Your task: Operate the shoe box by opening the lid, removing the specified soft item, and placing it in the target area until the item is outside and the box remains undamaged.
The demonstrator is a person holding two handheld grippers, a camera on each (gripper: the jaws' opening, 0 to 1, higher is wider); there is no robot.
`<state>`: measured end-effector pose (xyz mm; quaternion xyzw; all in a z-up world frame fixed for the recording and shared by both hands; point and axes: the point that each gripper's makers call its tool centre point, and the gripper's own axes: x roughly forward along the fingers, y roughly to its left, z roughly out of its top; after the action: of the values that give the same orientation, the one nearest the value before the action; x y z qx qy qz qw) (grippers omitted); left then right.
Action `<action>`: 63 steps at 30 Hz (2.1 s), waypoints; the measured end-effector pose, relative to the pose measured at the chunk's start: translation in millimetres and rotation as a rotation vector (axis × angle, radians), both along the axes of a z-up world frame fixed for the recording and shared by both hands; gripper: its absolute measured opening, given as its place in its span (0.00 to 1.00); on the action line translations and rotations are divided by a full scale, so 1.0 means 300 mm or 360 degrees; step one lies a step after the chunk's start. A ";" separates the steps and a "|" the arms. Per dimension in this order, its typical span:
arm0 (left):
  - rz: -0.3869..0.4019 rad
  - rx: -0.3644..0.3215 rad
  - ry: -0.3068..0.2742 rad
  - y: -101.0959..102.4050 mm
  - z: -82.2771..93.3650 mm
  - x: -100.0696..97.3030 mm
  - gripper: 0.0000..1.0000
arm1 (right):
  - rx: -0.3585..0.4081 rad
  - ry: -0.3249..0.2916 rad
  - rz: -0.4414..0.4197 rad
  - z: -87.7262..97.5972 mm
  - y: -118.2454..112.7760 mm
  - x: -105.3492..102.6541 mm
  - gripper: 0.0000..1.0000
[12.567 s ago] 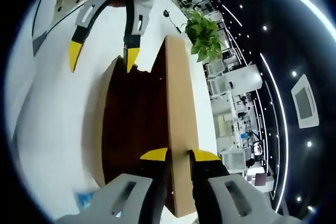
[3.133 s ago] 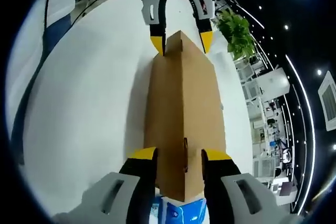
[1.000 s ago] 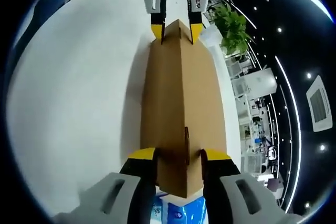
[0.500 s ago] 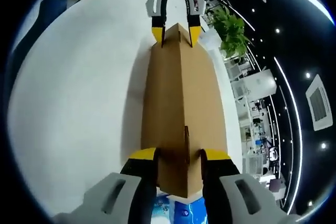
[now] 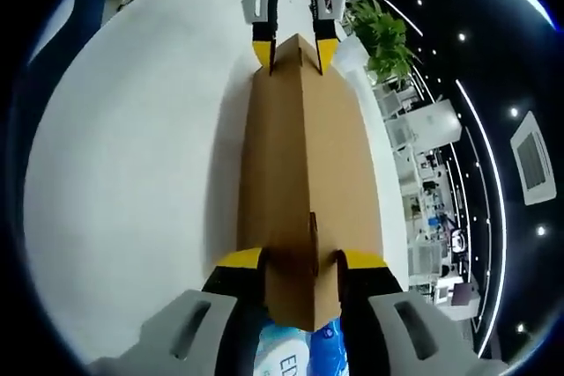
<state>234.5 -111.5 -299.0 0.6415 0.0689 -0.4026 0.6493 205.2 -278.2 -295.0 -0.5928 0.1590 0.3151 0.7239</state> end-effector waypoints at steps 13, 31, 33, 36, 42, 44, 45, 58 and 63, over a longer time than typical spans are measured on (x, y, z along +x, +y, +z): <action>-0.0045 -0.0046 0.0002 -0.003 0.004 -0.042 0.36 | -0.0060 0.0016 -0.0114 0.007 0.000 -0.028 0.28; -0.0001 -0.0247 0.0263 0.002 0.018 -0.049 0.37 | -0.0215 0.0141 -0.0152 0.004 -0.005 -0.019 0.31; 0.0012 -0.0317 0.0298 -0.005 0.035 -0.047 0.38 | -0.0214 0.0161 -0.0154 0.005 -0.004 -0.018 0.31; 0.0171 -0.0657 0.0505 -0.011 0.096 -0.043 0.50 | -0.0207 0.0202 -0.0141 0.007 0.002 -0.016 0.32; 0.0432 -0.1117 0.0776 0.014 0.215 -0.034 0.80 | -0.0114 0.0281 -0.0173 -0.029 0.025 -0.031 0.48; 0.0554 -0.1155 0.0884 0.038 0.219 -0.045 0.88 | -0.0106 0.0284 -0.0178 -0.034 0.028 -0.029 0.52; 0.0596 -0.1170 0.0930 0.044 0.221 -0.051 0.90 | -0.0092 0.0288 -0.0190 -0.037 0.028 -0.027 0.52; 0.0852 -0.1429 0.1251 0.044 0.368 -0.269 0.99 | 0.0016 0.0291 -0.0176 -0.041 0.051 -0.019 0.57; 0.0958 -0.1401 0.1253 0.067 0.391 -0.352 0.99 | 0.0050 0.0291 -0.0148 -0.039 0.058 -0.024 0.58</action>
<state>128.9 -91.3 -181.8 0.0739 0.3063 -0.3986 0.8613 198.1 -260.9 -306.8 -0.5421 0.2469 0.3365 0.7293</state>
